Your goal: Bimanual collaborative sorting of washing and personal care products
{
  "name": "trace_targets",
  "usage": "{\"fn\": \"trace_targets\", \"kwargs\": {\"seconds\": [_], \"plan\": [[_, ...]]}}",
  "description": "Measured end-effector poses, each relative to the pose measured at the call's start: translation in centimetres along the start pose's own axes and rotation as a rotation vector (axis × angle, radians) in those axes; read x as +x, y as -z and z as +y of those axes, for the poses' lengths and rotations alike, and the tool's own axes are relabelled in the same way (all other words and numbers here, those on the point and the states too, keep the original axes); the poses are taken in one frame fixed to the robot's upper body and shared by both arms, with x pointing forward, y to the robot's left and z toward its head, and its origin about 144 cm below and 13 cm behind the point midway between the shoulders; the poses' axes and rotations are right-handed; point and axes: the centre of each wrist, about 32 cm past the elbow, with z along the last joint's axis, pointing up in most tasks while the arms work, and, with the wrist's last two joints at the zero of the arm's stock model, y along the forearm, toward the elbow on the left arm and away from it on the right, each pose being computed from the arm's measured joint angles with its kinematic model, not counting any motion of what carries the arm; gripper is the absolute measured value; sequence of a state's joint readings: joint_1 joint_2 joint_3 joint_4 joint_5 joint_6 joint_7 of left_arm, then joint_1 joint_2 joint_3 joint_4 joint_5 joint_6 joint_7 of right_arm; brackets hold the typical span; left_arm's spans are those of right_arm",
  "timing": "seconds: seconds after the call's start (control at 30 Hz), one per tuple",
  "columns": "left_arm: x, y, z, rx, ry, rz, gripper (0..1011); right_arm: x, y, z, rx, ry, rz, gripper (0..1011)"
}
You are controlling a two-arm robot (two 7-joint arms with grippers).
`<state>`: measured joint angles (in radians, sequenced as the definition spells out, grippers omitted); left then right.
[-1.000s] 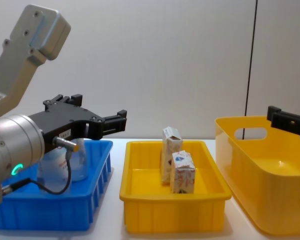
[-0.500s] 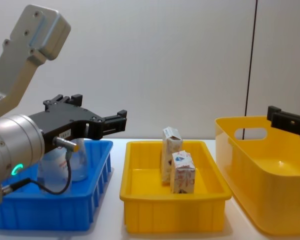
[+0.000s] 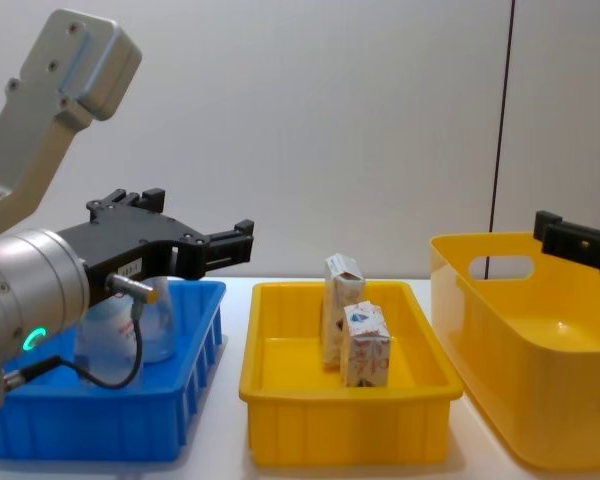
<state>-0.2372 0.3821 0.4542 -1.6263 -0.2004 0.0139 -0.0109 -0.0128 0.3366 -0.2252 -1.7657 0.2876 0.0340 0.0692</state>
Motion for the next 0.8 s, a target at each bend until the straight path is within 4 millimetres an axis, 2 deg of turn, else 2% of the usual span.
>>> {"fn": "trace_targets", "kwargs": {"seconds": [0.33,0.8], "plan": [[0.0,0.0,0.0,0.0,0.0,0.0,1001,0.3,-0.2,1.1,-0.001,-0.031,0.002,1002],[0.0,0.0,0.0,0.0,0.0,0.0,1001,-0.9,-1.0,5.0,-0.049,-0.07,-0.002,1002]]}}
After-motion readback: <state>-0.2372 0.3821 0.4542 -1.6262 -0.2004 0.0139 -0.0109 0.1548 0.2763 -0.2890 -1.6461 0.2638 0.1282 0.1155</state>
